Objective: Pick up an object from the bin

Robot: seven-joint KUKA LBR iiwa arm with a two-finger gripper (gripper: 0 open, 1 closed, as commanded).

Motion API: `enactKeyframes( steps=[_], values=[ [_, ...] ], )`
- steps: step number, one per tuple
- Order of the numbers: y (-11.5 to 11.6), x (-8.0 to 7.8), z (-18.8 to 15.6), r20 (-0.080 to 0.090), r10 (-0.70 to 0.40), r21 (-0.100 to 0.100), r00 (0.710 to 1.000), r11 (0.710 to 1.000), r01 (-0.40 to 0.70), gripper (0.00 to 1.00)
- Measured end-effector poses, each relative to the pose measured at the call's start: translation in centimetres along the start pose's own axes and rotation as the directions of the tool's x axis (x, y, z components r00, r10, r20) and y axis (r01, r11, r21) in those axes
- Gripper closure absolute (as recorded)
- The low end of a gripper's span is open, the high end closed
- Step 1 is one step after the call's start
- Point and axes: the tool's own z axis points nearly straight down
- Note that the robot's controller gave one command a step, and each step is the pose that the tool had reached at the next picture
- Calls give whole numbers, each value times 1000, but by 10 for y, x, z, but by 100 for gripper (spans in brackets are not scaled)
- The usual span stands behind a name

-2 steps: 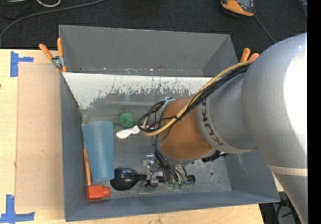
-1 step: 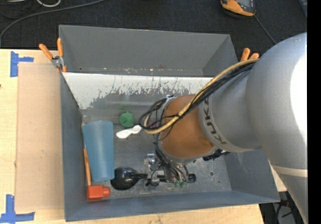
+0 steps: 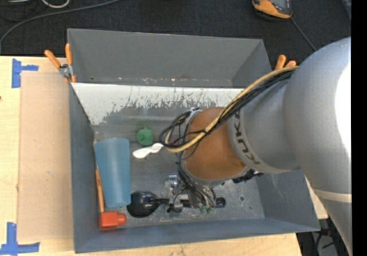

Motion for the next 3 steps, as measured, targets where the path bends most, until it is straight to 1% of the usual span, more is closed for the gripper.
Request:
enactKeyframes(
  steps=[1,2,3],
  values=[
    [0,2,-21,-6,-1,0,1000,1000,1,100],
    [0,1,-39,-4,-3,0,1000,1000,3,100],
    [0,3,-61,-7,-5,0,1000,1000,5,100]
  ],
)
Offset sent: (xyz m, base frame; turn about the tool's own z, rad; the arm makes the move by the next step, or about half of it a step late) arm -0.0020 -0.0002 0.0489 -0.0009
